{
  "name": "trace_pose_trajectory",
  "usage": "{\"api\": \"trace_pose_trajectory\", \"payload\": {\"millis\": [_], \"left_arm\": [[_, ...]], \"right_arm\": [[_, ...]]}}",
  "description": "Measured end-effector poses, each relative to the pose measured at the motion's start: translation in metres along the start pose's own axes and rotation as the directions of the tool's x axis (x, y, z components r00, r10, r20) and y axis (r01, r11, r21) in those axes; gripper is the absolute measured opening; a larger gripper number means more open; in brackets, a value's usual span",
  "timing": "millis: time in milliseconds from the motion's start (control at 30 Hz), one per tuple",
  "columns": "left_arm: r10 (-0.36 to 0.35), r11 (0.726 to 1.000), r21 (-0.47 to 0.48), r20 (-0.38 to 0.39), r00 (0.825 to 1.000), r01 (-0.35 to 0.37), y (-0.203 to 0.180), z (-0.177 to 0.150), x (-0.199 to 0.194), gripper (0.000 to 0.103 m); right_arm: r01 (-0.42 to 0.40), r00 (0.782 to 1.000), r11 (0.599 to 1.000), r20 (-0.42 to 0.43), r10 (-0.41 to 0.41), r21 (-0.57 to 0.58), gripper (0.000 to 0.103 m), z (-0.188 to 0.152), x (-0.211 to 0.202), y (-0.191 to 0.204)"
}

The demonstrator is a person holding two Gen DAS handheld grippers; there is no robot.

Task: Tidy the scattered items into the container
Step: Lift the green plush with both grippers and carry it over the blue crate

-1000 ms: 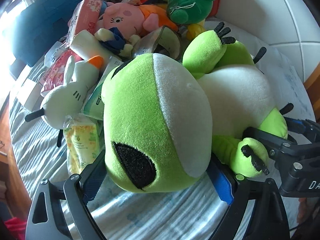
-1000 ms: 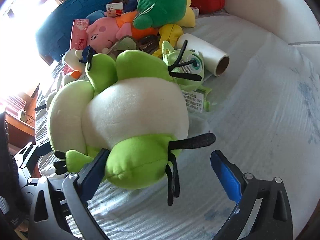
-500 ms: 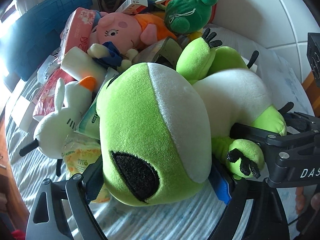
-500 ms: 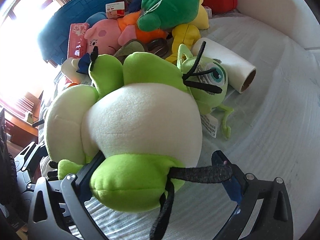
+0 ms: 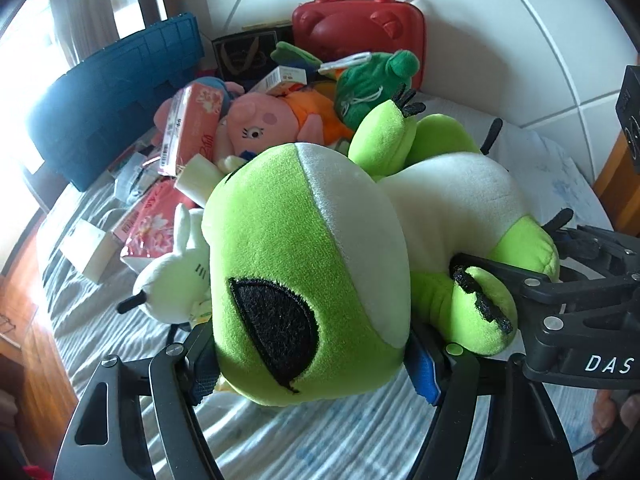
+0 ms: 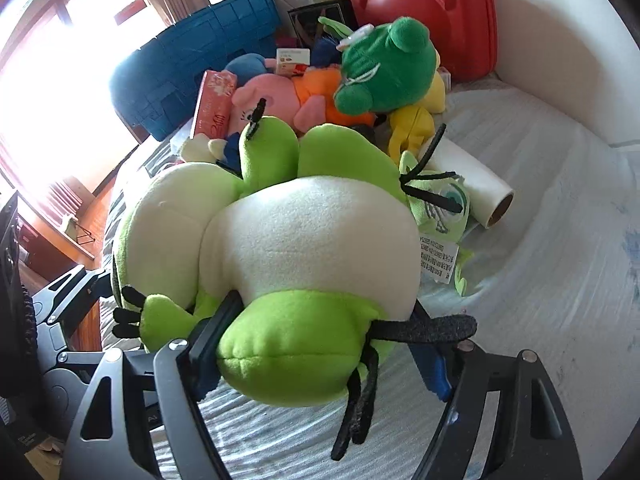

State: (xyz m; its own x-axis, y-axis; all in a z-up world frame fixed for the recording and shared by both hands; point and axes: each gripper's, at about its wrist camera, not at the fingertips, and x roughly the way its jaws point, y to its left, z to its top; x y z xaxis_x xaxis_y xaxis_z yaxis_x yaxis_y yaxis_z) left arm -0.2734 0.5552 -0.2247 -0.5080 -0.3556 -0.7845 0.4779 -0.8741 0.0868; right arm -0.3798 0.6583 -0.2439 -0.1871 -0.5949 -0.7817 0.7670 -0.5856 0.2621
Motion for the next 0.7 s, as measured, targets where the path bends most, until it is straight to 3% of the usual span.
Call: {"api": "trace_pose_trajectory", "payload": {"millis": [300, 500, 700], "left_arm": [[0.026, 0.999, -0.044, 0.097, 0.995, -0.022, 0.054, 0.005, -0.071, 0.075], [0.021, 0.998, -0.055, 0.179, 0.984, -0.012, 0.132, 0.001, -0.112, 0.075], [0.0, 1.0, -0.007, 0.221, 0.975, 0.002, 0.219, -0.002, -0.137, 0.075]], "right_arm": [[0.003, 0.995, 0.997, 0.099, 0.004, -0.071, 0.077, 0.014, -0.059, 0.059], [0.044, 0.986, 0.991, 0.163, -0.023, -0.13, 0.077, 0.032, -0.078, 0.141], [0.074, 0.971, 0.991, 0.233, -0.047, -0.109, 0.077, 0.043, -0.072, 0.23]]}}
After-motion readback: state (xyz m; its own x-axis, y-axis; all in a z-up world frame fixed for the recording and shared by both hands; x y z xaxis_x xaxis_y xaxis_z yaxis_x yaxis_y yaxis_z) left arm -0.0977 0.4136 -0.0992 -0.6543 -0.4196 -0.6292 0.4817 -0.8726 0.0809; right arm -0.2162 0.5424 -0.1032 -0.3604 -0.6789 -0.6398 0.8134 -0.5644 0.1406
